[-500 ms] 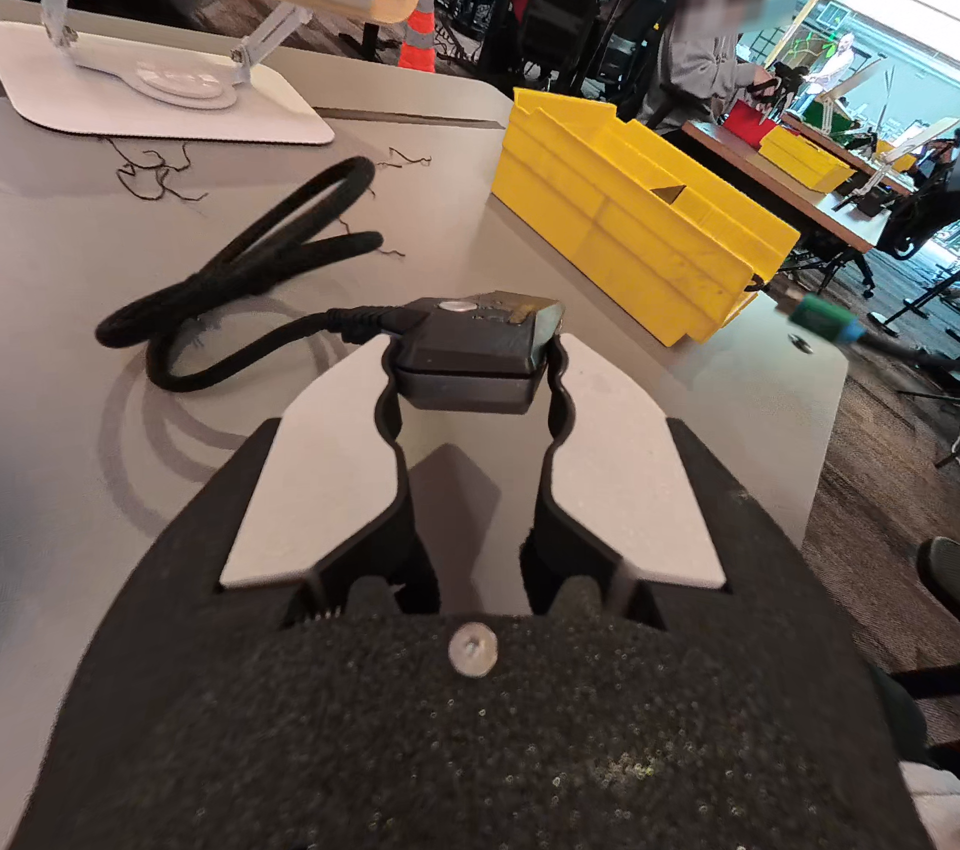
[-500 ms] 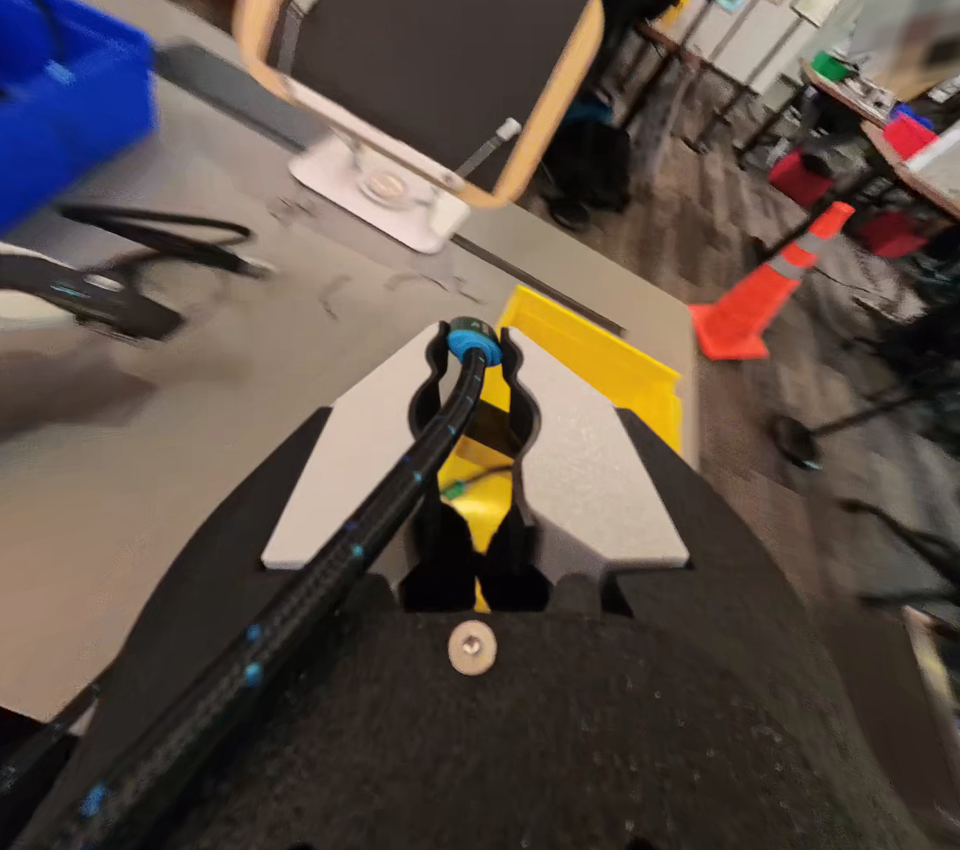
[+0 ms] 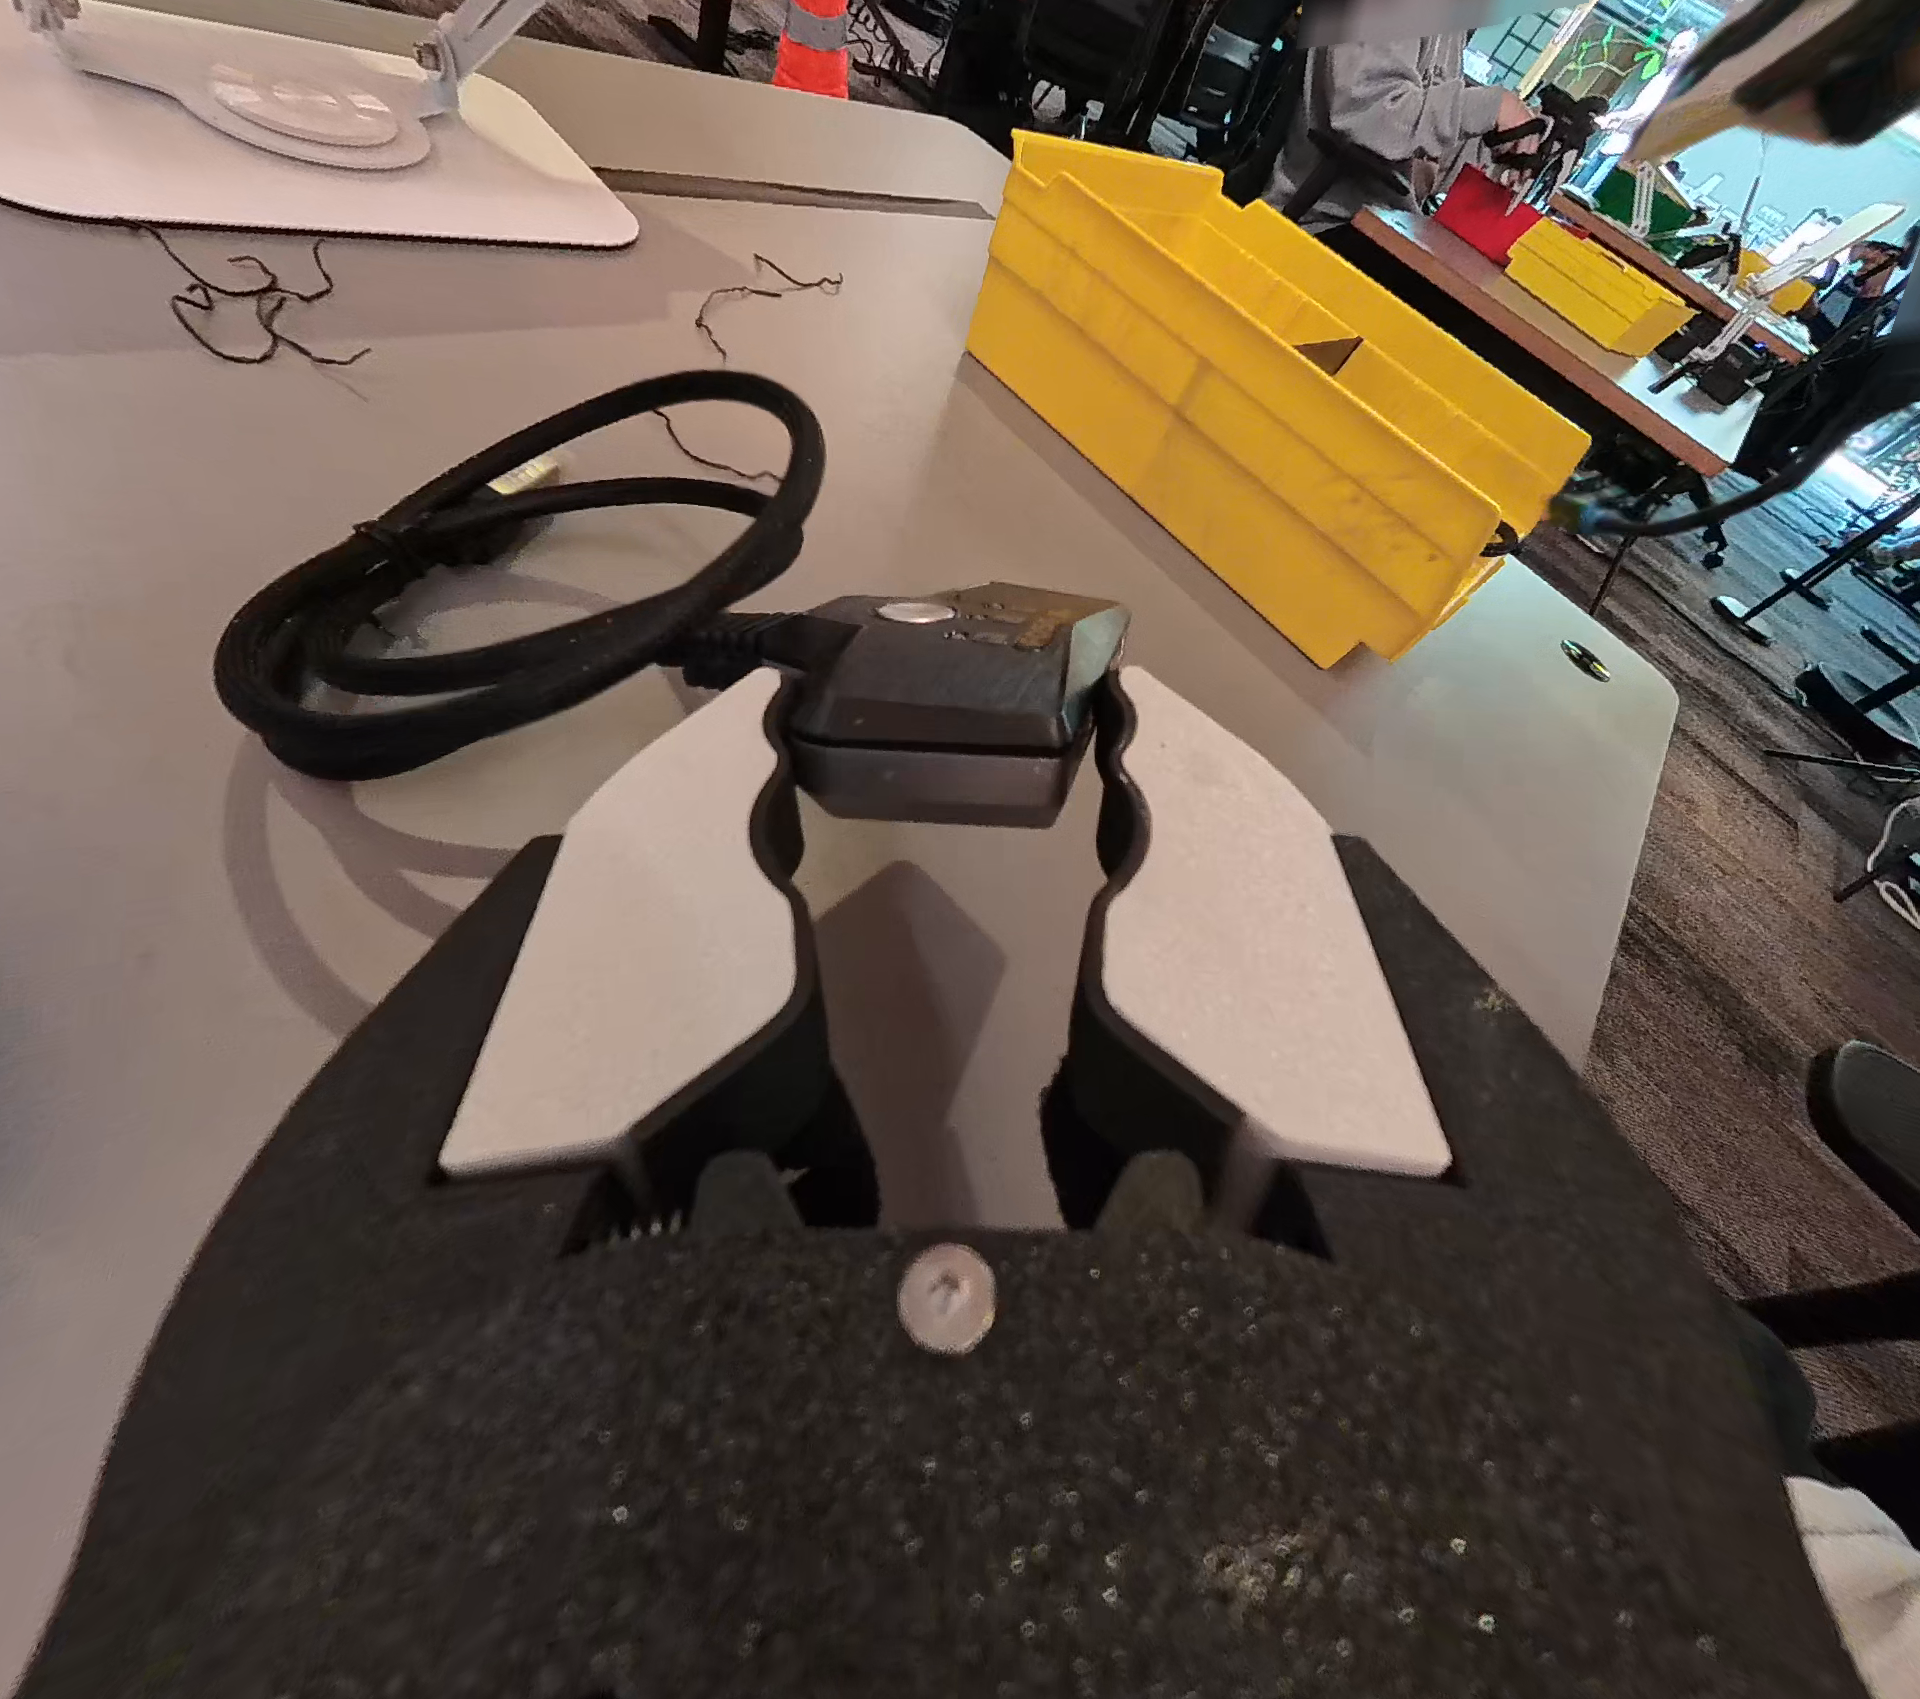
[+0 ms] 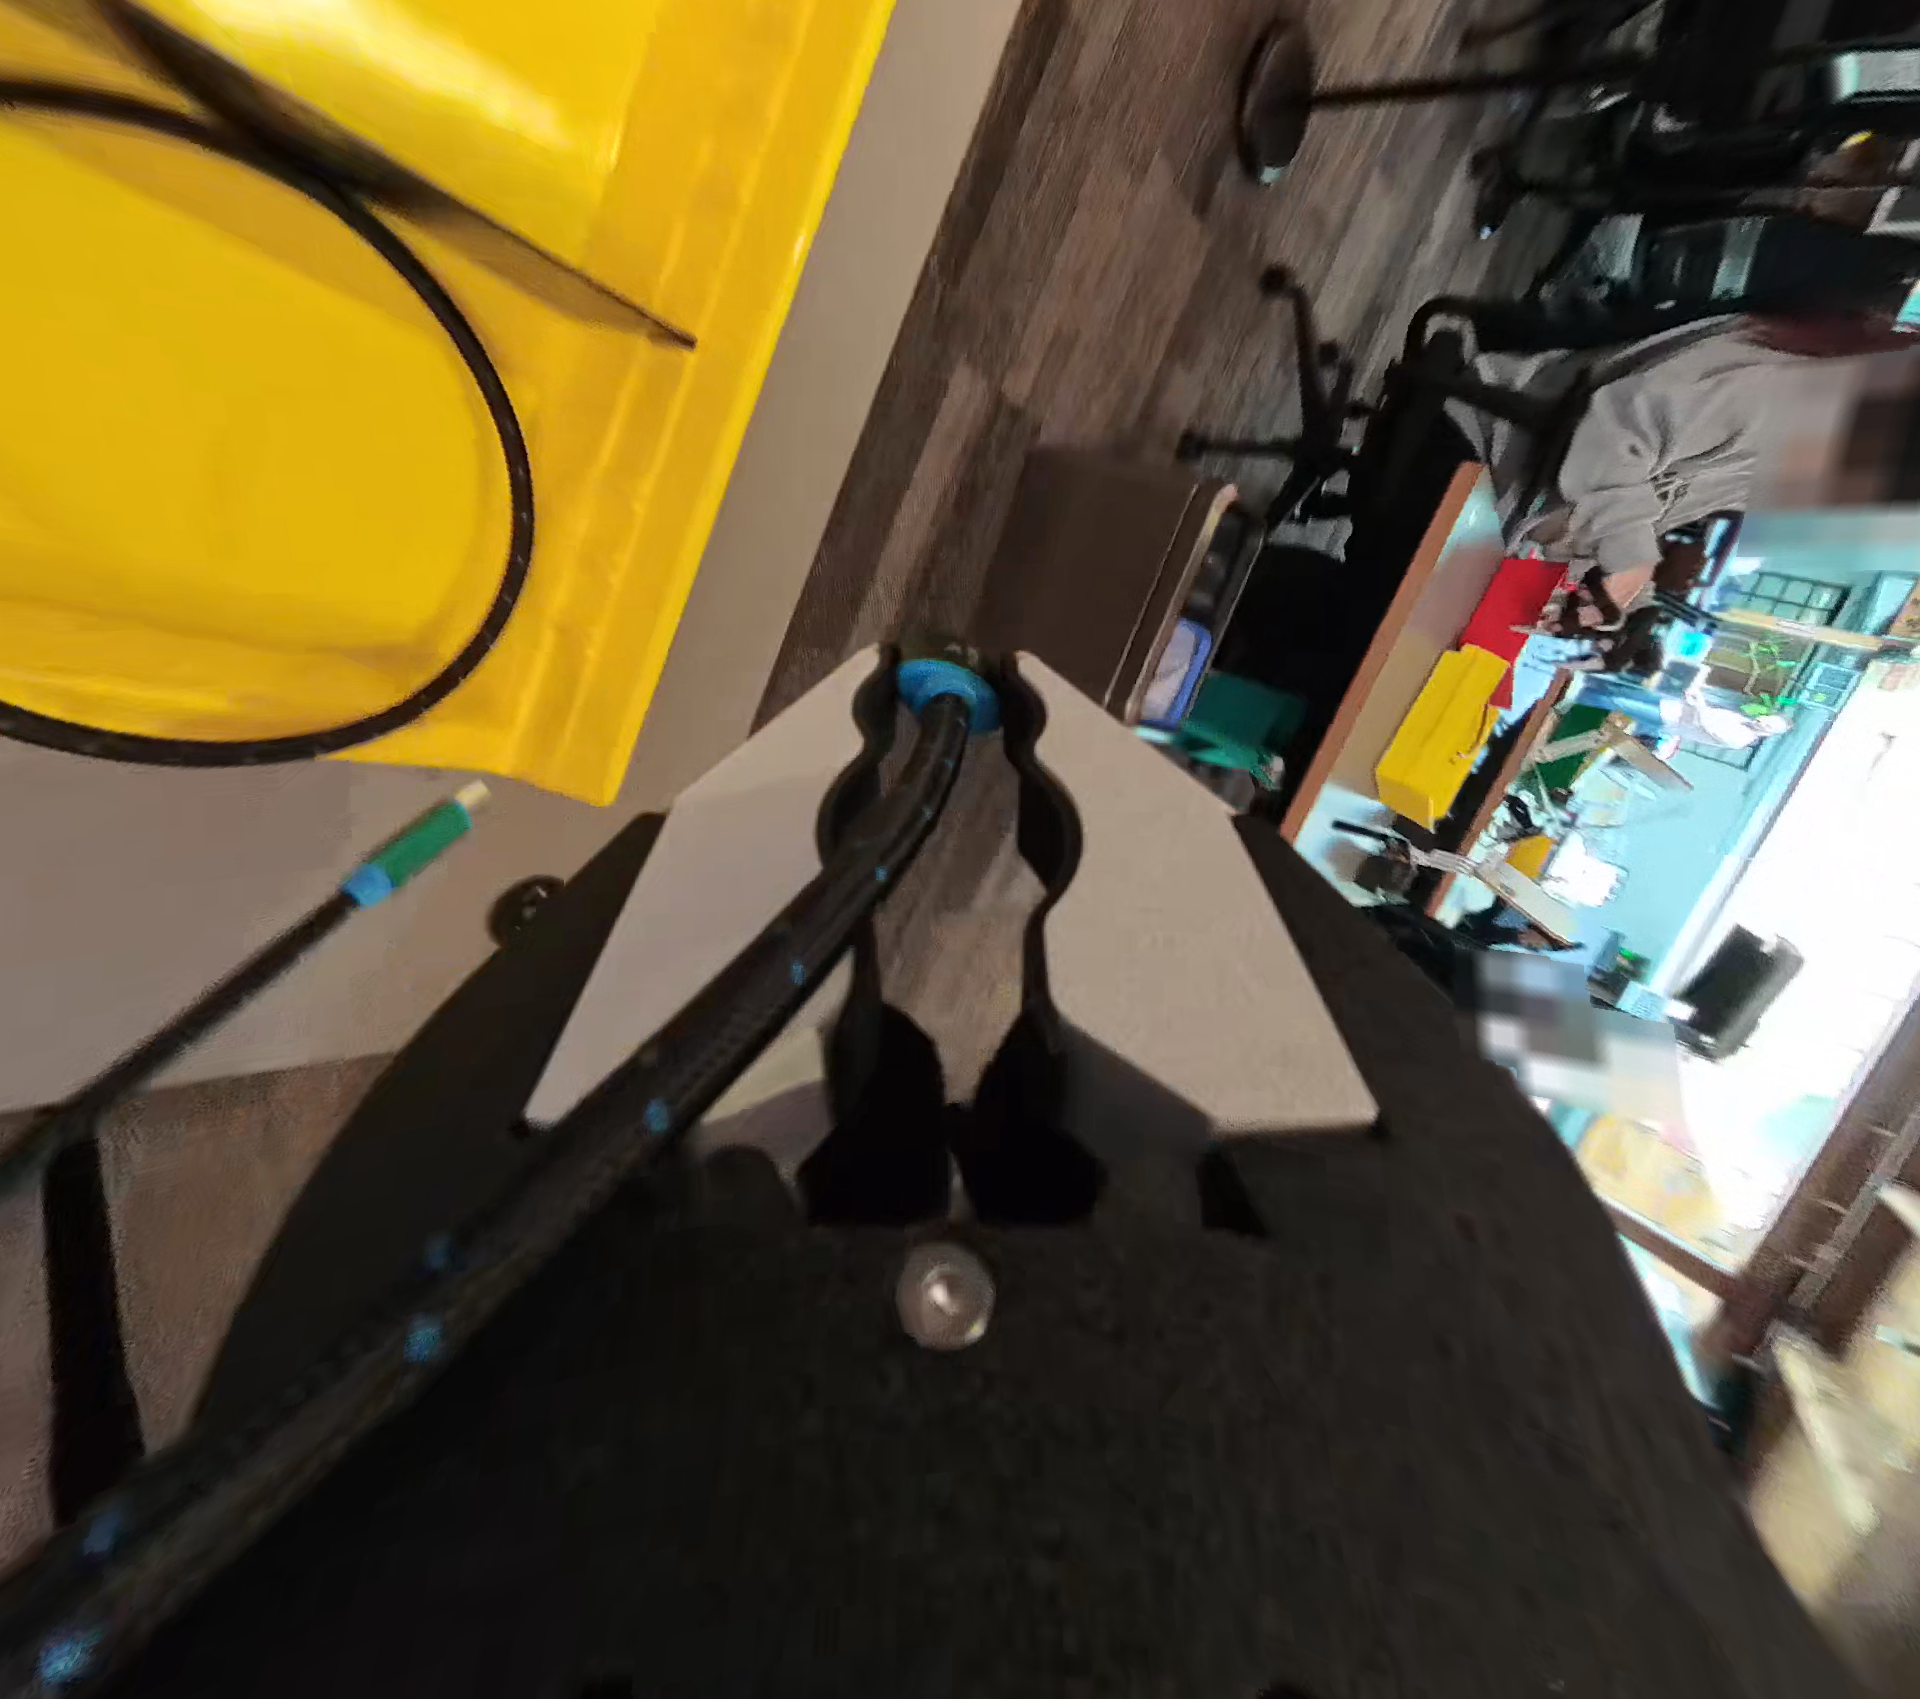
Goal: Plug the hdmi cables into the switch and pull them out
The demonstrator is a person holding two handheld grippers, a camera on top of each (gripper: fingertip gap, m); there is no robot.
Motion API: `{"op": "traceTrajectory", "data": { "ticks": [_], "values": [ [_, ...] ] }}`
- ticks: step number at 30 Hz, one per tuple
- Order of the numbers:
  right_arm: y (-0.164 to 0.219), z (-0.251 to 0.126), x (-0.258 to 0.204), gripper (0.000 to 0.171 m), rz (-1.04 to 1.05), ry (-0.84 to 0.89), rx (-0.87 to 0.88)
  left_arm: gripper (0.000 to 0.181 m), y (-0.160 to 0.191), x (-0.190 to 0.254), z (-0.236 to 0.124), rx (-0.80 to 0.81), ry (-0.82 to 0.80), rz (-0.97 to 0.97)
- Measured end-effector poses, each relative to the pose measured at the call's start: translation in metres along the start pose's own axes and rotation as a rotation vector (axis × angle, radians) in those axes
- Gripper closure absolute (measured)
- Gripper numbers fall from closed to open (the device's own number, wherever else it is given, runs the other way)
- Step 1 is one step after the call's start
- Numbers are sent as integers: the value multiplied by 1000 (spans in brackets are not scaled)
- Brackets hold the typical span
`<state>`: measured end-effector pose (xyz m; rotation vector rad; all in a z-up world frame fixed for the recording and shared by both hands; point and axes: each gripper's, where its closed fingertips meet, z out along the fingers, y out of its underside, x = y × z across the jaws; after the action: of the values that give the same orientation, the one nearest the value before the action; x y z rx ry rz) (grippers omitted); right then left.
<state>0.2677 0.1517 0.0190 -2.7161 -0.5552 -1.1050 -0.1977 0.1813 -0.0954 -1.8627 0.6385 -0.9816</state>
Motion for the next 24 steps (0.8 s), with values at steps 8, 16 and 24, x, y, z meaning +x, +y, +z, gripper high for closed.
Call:
{"op": "traceTrajectory", "data": {
  "ticks": [8, 16, 24],
  "values": [
    [-16, 67, -46, 153, -216, -102, -177, 127, 1, 0, 0, -7, 8, -1],
    [-27, 96, -66, 157, -431, 3, -168, 127, 2, -1, -2, -7, 14, -10],
    [-47, 70, -60, 157, -537, 180, -15, 127, 3, -1, 0, -13, 17, -10]
  ]
}}
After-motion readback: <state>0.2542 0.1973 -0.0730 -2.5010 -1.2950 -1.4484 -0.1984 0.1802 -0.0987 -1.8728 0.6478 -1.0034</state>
